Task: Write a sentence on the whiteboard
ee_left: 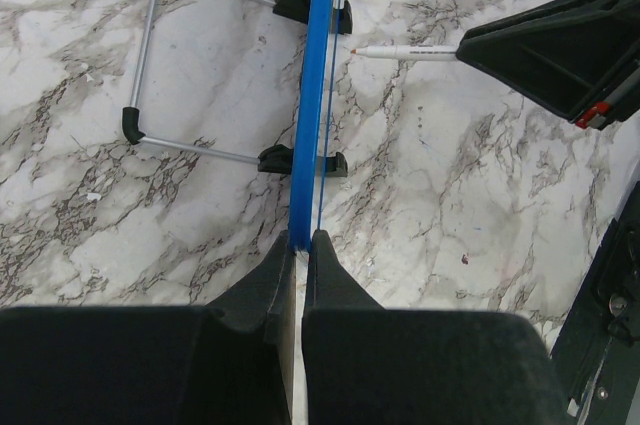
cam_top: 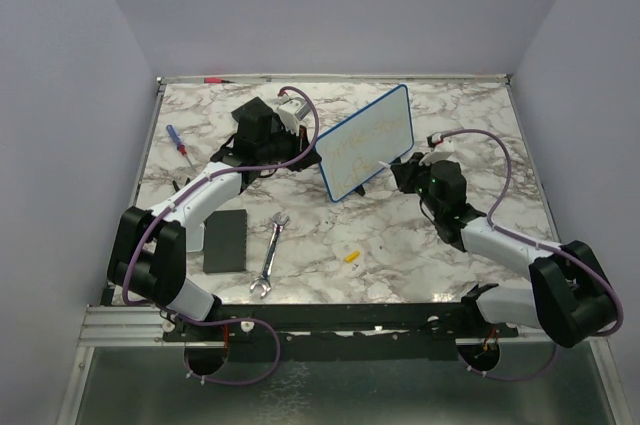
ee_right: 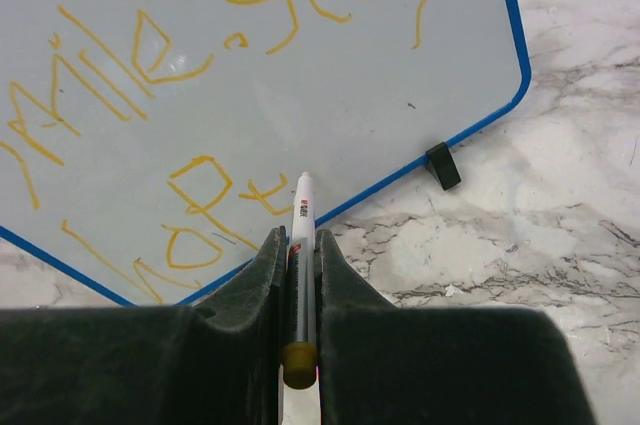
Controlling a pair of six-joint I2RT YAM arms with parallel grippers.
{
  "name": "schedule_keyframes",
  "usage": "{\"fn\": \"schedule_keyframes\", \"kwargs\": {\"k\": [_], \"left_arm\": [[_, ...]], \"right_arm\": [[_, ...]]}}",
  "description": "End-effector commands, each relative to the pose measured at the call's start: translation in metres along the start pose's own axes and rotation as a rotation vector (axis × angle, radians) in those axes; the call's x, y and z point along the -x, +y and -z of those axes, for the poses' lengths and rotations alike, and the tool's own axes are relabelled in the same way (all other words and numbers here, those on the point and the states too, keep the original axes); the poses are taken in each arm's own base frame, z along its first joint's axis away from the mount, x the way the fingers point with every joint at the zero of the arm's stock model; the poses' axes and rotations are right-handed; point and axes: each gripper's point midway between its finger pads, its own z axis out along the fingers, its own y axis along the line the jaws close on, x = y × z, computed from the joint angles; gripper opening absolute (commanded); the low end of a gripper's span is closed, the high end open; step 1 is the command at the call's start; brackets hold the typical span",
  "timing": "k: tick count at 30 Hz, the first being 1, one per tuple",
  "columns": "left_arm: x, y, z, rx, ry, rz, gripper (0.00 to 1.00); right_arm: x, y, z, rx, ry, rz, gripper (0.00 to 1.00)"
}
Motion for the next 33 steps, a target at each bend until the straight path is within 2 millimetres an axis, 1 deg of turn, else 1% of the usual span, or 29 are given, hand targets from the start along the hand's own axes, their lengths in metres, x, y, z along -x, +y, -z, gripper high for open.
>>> {"fn": "schedule_keyframes", "kwargs": {"k": [1,5,11,21,26,33], "left_arm": [[-0.011,-0.003,0.0,-0.002,0.045,0.007,0.0],[-0.011,-0.004,0.0,-0.003,0.045,0.006,0.0],[-0.011,-0.004,0.0,-0.003,0.044,0.006,0.0],[-0.01,-0.004,0.0,-0.002,0.043,0.005,0.0],[-0.011,-0.004,0.0,-0.003,0.044,0.005,0.0],[-0.011,-0.003,0.0,-0.002,0.044,0.006,0.0]], "right_arm": [[0.02,0.01,0.009,0.032,-0.039,0.014,0.01],[0.025,0.022,0.011,0.098,-0.038,0.033,0.01],[0.014,0.036,0.004,0.177,0.016,0.051,0.01],[0.006,0.036,-0.002,0.178,0.046,0.057,0.01],[0.007,0.032,-0.004,0.155,0.038,0.047,0.01],[0.007,0.032,-0.006,0.151,0.034,0.038,0.01]]}}
